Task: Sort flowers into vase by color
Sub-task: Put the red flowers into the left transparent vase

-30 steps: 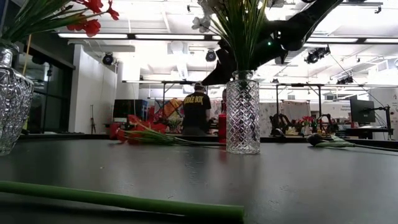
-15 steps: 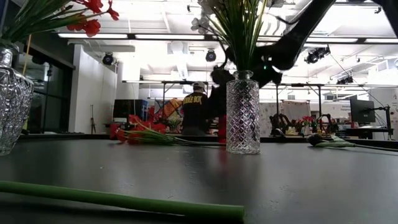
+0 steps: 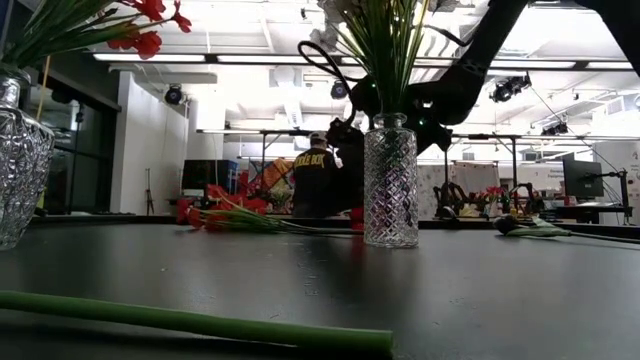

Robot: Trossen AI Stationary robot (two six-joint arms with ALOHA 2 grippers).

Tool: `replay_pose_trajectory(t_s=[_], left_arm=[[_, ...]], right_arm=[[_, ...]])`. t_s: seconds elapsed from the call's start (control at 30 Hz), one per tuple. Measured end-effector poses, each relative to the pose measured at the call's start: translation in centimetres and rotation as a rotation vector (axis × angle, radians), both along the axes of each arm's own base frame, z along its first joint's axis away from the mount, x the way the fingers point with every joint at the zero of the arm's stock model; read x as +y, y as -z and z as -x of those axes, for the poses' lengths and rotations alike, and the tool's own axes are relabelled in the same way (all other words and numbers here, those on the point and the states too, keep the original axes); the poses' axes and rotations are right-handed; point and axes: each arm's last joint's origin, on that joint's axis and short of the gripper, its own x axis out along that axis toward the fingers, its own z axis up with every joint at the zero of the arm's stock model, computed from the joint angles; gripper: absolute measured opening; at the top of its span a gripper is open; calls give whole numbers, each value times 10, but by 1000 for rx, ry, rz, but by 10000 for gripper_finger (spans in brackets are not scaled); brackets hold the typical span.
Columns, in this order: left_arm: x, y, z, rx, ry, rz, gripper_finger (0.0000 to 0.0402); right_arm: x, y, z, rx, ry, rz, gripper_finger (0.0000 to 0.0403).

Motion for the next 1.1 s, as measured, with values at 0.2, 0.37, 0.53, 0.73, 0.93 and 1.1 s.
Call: replay_pose_trajectory(t_s=[0.2, 0.37, 0.53, 0.73, 0.93, 1.1], left_arm=[[0, 0, 0, 0, 0, 0, 0], [0, 0, 0, -1, 0, 1, 0], [0, 0, 0, -12, 0, 13, 0], [0, 0, 0, -12, 0, 13, 0], [0, 0, 0, -12, 0, 12, 0], [0, 0, 0, -11, 0, 12, 0]], right_arm=[[4, -1, -2, -3, 8, 51, 275], [-1, -1, -1, 0, 50, 50, 270], [-3, 5, -2, -3, 58, 41, 248], [6, 25, -10, -15, 44, 25, 234], [13, 33, -18, 32, 106, 83, 209], [14, 35, -17, 60, 114, 85, 86]])
